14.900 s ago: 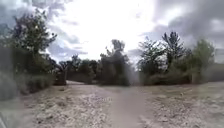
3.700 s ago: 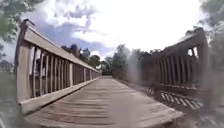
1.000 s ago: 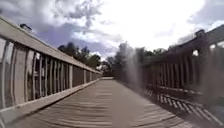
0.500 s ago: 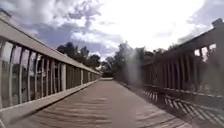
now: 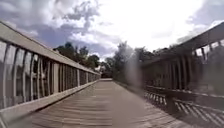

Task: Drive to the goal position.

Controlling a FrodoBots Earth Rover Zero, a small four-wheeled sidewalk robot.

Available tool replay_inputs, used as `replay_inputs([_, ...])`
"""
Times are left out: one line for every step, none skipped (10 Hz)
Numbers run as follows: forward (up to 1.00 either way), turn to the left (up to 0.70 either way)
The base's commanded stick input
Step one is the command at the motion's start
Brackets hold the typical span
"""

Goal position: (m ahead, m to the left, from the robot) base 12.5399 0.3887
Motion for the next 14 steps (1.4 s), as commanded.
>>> replay_inputs([0.69, 0.01])
replay_inputs([0.69, 0.01])
replay_inputs([0.69, 0.01])
replay_inputs([0.69, 0.01])
replay_inputs([0.69, 0.01])
replay_inputs([0.69, 0.01])
replay_inputs([0.69, 0.01])
replay_inputs([0.69, 0.01])
replay_inputs([0.69, 0.01])
replay_inputs([0.69, 0.01])
replay_inputs([0.69, 0.01])
replay_inputs([0.69, 0.01])
replay_inputs([0.69, 0.01])
replay_inputs([0.69, 0.01])
